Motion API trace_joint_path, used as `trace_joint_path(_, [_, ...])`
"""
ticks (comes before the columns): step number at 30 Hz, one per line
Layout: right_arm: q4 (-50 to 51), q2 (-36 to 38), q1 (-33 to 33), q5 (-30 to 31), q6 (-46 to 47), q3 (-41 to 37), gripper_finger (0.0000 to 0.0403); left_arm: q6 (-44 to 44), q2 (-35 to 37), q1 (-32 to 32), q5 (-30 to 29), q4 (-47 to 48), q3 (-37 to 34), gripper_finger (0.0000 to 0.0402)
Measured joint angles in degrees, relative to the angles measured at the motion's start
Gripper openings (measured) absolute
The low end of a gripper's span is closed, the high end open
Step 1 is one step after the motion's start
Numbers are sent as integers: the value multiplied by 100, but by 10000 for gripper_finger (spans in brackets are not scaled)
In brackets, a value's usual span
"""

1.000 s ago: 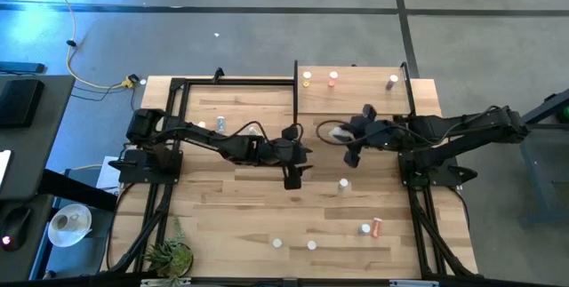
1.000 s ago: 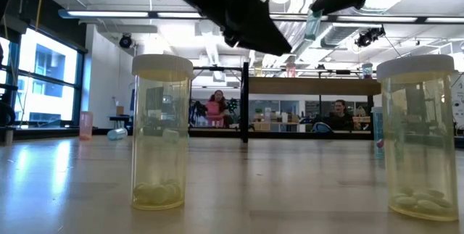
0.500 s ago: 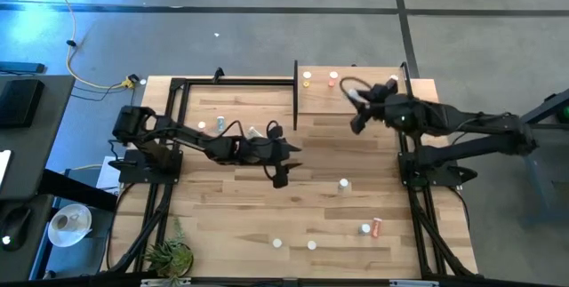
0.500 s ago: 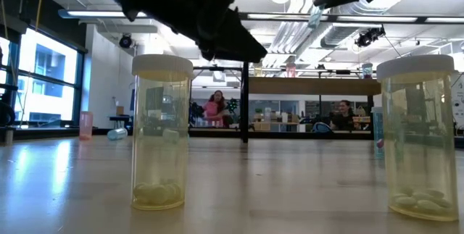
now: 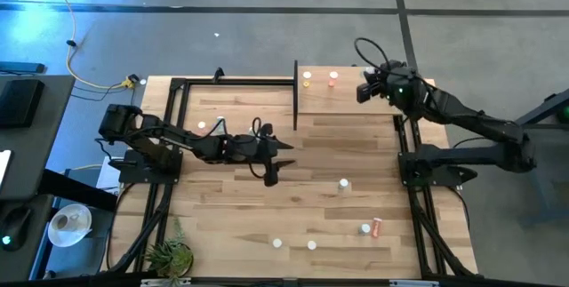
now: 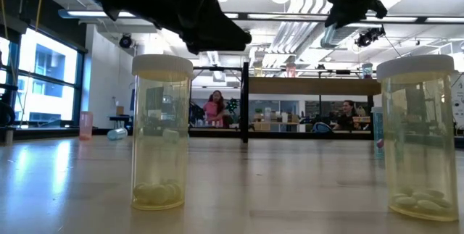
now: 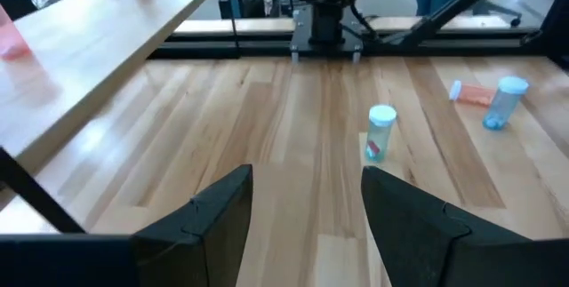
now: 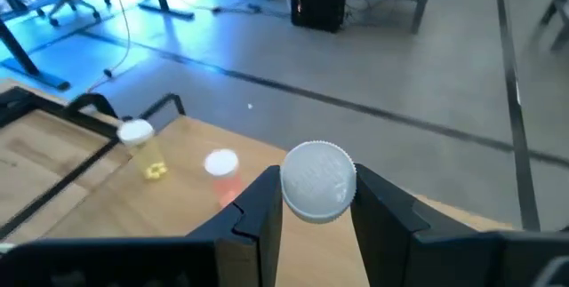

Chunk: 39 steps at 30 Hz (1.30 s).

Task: Pick and place medicine bottles onto shelf by color
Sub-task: Put the center green pill bottle on the shelf

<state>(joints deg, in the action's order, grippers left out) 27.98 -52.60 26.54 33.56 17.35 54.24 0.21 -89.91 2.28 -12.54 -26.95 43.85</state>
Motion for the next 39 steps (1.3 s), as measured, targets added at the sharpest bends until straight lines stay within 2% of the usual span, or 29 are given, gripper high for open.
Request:
trace_joint_path(13, [361,-682,876,-856,340,0,102,-7,2,0,-2,10,1,200])
trace_joint_path(21, [634,-908,1102,-930,335,0,102,-4,2,0,-2,14,1,200])
trace_joint_path(39, [622,-1374,1104,-1007,322,2,102,-6,-2,0,-4,17,1,200])
